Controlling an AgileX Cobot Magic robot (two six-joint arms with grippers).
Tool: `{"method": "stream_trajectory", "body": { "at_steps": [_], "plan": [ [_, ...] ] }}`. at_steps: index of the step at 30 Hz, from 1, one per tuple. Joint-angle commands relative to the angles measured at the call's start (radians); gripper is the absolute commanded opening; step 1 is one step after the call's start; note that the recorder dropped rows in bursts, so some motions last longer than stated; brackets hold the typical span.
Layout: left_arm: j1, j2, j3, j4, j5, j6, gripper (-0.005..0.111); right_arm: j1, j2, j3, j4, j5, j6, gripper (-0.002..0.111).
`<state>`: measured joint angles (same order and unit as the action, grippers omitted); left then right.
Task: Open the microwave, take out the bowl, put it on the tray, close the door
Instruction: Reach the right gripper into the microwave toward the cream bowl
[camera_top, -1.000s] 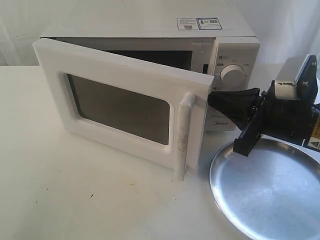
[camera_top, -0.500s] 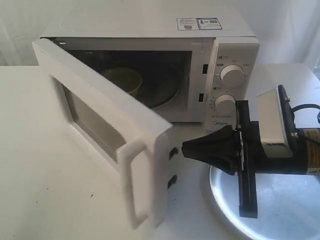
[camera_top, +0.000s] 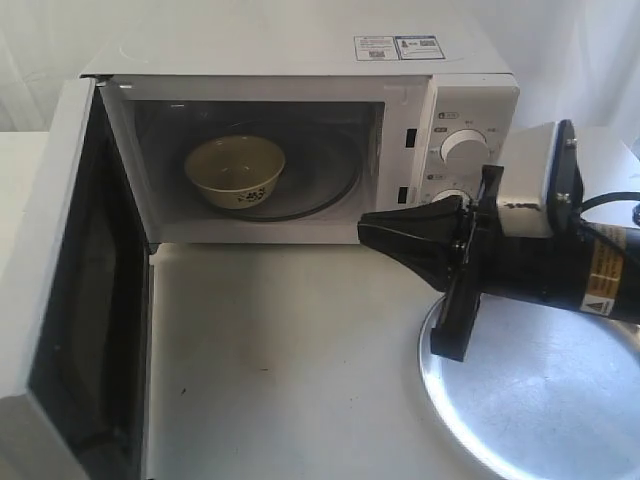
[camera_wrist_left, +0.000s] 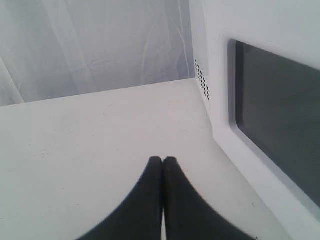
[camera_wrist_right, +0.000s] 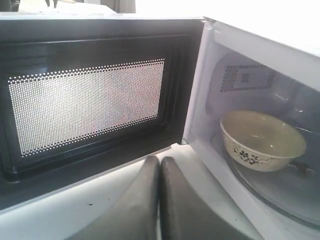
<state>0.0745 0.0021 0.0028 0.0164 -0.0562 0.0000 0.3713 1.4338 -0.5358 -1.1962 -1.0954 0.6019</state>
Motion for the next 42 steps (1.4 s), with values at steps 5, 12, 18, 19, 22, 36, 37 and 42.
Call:
{"method": "stream_trajectory", "body": {
  "at_steps": [5,12,18,19,22,36,37,42],
  "plan": [
    [-0.001,-0.002,-0.003,-0.008,-0.004,0.0,0.0,0.117,-0.008,-0.014,0.036,0.159,0.004,0.0],
    [-0.001,-0.002,-0.003,-0.008,-0.004,0.0,0.0,0.208,0.04,-0.014,0.192,0.168,-0.096,0.0],
    [-0.001,-0.002,-0.003,-0.008,-0.004,0.0,0.0,0.219,0.101,-0.018,0.46,0.273,-0.251,0.0],
    [-0.001,-0.002,-0.003,-0.008,-0.004,0.0,0.0,0.219,0.114,-0.026,0.475,0.27,-0.266,0.0],
    [-0.001,-0.002,-0.003,-0.008,-0.004,0.0,0.0,0.232,0.158,-0.065,0.461,0.274,-0.264,0.0],
    [-0.001,-0.002,-0.003,-0.008,-0.004,0.0,0.0,0.356,0.401,-0.424,0.461,0.53,-0.338,0.0],
    [-0.001,-0.002,-0.003,-0.008,-0.004,0.0,0.0,0.371,0.41,-0.45,0.461,0.553,-0.368,0.0],
    [-0.001,-0.002,-0.003,-0.008,-0.004,0.0,0.0,0.436,0.455,-0.598,0.459,0.774,-0.466,0.0]
  ]
}}
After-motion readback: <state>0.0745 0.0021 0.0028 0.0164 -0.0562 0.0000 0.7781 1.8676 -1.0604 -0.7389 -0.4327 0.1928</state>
